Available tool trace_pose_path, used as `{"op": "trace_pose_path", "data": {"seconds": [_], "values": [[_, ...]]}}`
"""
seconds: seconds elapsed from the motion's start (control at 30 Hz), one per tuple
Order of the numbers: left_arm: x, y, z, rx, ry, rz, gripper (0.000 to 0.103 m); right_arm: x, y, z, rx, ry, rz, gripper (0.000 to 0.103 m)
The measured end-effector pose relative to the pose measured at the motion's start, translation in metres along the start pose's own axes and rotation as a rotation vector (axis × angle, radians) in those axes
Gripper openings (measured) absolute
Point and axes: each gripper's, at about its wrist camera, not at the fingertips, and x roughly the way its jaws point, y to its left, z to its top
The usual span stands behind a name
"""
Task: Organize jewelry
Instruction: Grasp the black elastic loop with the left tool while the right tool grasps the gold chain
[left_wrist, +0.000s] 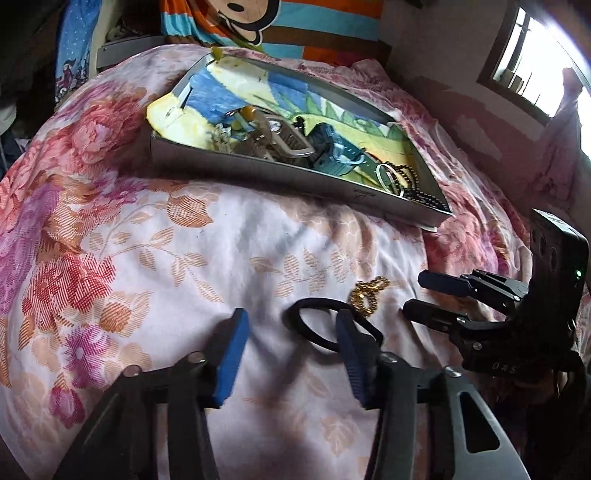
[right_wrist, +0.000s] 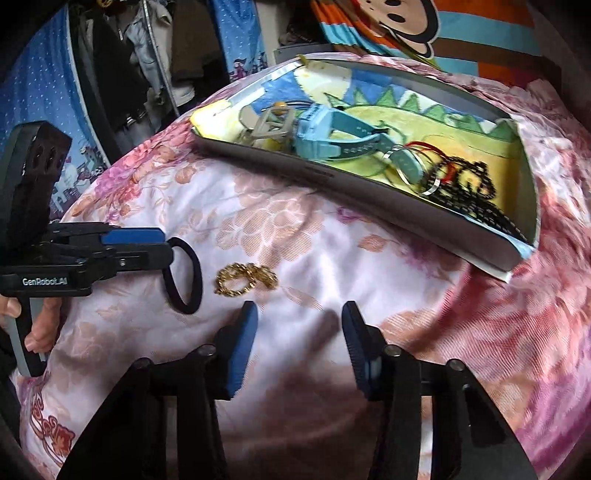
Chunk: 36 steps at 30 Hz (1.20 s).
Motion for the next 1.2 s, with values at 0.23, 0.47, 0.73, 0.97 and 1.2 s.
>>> {"op": "trace_pose_path", "data": {"seconds": [0.23,0.47,0.73,0.97,1.2], "values": [[0.005,-0.005,0.003,0.038,0.023,0.018,0.031,0.013,0.011,0.010,-0.075,0.010,-0.013,0.030],[0.009,-0.006,0.003,0.049,0.032,0.046,0.021,0.019,0.009,0.014,-0.059,0.008,0.023,0.016],[0.011,-0.007,0.002,0.062,0.029,0.054,0.008,0.014,0.003,0.005,-0.009,-0.044,0.045,0.005],[0.005,-0.009,0.003,0.051,-0.011,0.057,0.004,-0.002,-0.008,0.007,0.060,-0.144,0.047,0.005],[-0.025,-0.014,0.017,0.037,-0.127,0.043,0.004,-0.020,-0.021,0.013,0.109,-0.223,0.061,0.005]]}}
